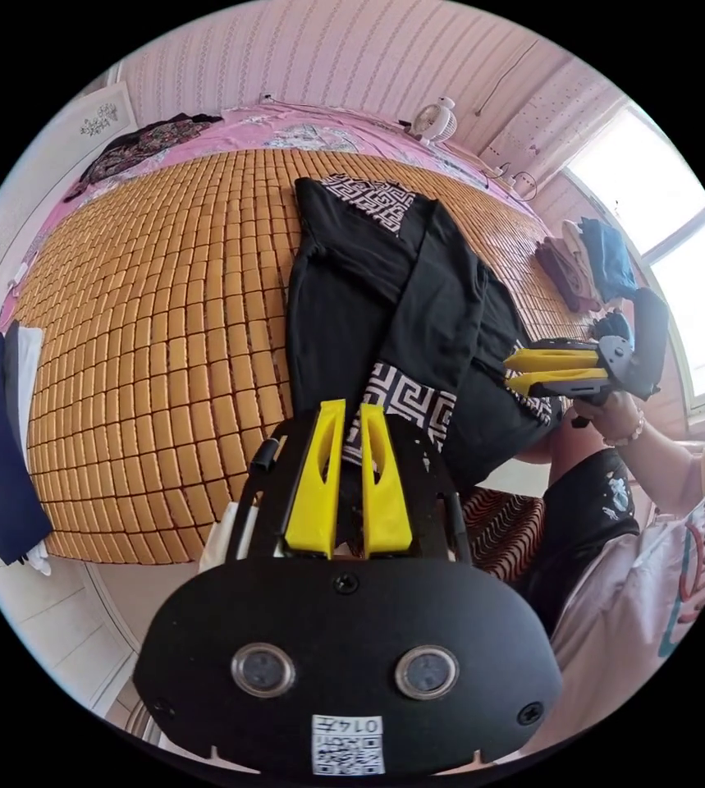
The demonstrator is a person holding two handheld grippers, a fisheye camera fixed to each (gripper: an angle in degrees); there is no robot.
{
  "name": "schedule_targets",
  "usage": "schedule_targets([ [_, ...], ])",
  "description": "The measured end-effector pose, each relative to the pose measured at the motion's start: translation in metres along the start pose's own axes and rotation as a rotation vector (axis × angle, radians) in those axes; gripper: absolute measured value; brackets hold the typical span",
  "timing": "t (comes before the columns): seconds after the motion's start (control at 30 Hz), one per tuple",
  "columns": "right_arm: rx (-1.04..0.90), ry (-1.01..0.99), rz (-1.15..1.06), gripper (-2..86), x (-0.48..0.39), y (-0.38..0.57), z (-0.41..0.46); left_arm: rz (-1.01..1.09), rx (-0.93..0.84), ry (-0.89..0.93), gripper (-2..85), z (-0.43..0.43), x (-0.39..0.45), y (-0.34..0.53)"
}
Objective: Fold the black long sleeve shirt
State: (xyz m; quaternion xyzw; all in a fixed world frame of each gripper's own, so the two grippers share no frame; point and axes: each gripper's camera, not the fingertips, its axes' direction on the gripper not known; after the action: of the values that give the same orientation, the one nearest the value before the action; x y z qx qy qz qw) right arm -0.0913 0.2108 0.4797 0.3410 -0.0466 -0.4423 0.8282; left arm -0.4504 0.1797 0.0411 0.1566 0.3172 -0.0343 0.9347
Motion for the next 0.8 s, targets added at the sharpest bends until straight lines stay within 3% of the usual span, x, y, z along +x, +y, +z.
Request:
schedule_targets([
  [0.33, 0.142, 0.298, 0.289, 10.7, 0.177, -0.047, -0.051, 0.023, 0.184, 0.023, 6.3, 0.007, -0.065, -0.135],
  [0.53, 0.124, 0.366, 0.422, 11.8, 0.281, -0.102, -0.045, 0.004, 0.133, -0.027, 8.2, 0.04, -0.08, -0.23],
  [0.67, 0.116, 0.368, 0.475, 11.3, 0.325, -0.128, -0.036, -0.06, 0.059, 0.035, 11.3, 0.072, -0.087, -0.274],
  [0.8, 0.079, 0.242, 0.579, 3.3, 0.373, -0.141, -0.027, -0.102, 0.048, -0.021, 4.3, 0.085, -0.09, -0.293],
])
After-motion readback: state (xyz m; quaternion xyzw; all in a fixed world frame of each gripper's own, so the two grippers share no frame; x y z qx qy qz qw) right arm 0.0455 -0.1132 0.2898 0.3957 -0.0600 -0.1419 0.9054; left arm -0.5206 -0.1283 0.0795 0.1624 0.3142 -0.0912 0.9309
